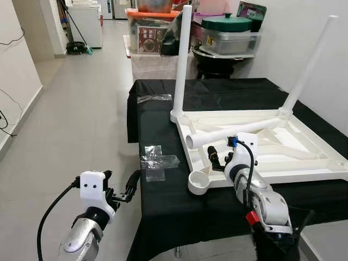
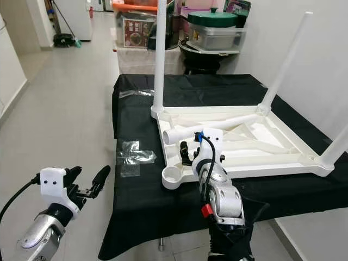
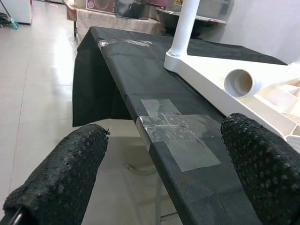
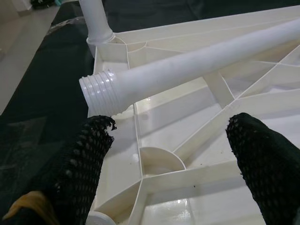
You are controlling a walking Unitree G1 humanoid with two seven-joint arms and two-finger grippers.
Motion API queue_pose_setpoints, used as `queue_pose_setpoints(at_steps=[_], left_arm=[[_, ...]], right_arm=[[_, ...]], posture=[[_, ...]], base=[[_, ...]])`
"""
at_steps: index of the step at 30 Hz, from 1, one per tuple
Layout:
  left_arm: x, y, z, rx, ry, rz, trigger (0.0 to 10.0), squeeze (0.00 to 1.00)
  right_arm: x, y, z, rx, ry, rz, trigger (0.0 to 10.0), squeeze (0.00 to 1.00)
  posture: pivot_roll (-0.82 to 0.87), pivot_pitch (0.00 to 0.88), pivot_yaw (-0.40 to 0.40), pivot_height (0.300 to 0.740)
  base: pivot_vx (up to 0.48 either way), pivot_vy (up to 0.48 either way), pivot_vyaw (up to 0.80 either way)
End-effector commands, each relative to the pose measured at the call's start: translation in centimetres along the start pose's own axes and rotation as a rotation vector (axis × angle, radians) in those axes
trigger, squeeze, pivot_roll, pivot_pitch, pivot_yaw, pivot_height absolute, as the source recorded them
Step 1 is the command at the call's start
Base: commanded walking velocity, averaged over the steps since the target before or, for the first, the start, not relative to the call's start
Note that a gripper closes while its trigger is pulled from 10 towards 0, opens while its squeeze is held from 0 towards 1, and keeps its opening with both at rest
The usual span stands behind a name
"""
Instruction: Building children table
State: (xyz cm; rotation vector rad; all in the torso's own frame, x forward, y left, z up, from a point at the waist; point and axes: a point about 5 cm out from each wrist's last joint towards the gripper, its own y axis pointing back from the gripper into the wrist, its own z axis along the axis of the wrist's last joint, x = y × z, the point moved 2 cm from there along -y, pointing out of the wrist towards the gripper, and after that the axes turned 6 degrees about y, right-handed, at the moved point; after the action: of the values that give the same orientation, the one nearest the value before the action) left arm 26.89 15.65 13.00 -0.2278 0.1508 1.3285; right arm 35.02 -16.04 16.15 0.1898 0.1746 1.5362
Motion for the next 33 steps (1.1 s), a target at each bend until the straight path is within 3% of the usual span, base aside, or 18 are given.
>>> queue_pose_setpoints(at_steps=[1,2,3,5,6,7,8,13,33], left_arm=[[0.2,-0.1,0.0,0.001,-0.017,0.004,10.0,0.00],[0.2,-0.1,0.0,-0.001,-0.018,0.003,10.0,0.00],[0.2,-0.1,0.1,-0.003,-0.019,0.002,10.0,0.00],[0.2,-0.2,0.2,-0.005,-0.020,0.002,10.0,0.00],[0.1,-0.3,0.2,-0.008,-0.022,-0.001,10.0,0.00],[0.1,-0.3,0.2,-0.008,-0.022,-0.001,10.0,0.00],[0.1,-0.4,0.4,-0.012,-0.026,-0.003,10.0,0.00],[0.3,-0.7,0.8,-0.026,-0.038,0.002,10.0,0.00],[0.7,-1.2,1.5,-0.043,-0.040,0.013,10.0,0.00]], right_arm=[[0.1,-0.1,0.8,-0.044,-0.017,0.012,9.1,0.29],[0.4,-0.1,1.2,-0.070,-0.027,0.024,9.1,0.29],[0.7,0.0,1.6,-0.091,-0.032,0.033,10.0,0.31],[0.8,0.0,1.8,-0.102,-0.036,0.038,10.0,0.31],[1.2,0.2,2.2,-0.135,-0.018,0.054,10.0,0.14],[1.2,0.2,2.2,-0.135,-0.018,0.054,10.0,0.14],[1.5,0.3,2.5,-0.163,-0.003,0.063,10.0,0.00],[2.1,0.8,3.0,-0.236,0.052,0.074,10.0,0.00],[2.9,0.7,2.7,-0.272,0.105,0.077,10.0,0.00]], posture=[[0.07,0.000,-0.077,0.740],[0.07,0.000,-0.077,0.740],[0.07,0.000,-0.073,0.740],[0.07,0.000,-0.073,0.740],[0.07,0.000,-0.070,0.740],[0.07,0.000,-0.070,0.740],[0.07,0.000,-0.066,0.740],[0.07,0.000,-0.060,0.740],[0.08,0.000,-0.051,0.740]], base=[[0.000,0.000,0.00],[0.000,0.000,0.00],[0.000,0.000,0.00],[0.000,0.000,0.00],[0.000,0.000,0.00],[0.000,0.000,0.00],[0.000,0.000,0.00],[0.000,0.000,0.00],[0.024,0.000,0.00]])
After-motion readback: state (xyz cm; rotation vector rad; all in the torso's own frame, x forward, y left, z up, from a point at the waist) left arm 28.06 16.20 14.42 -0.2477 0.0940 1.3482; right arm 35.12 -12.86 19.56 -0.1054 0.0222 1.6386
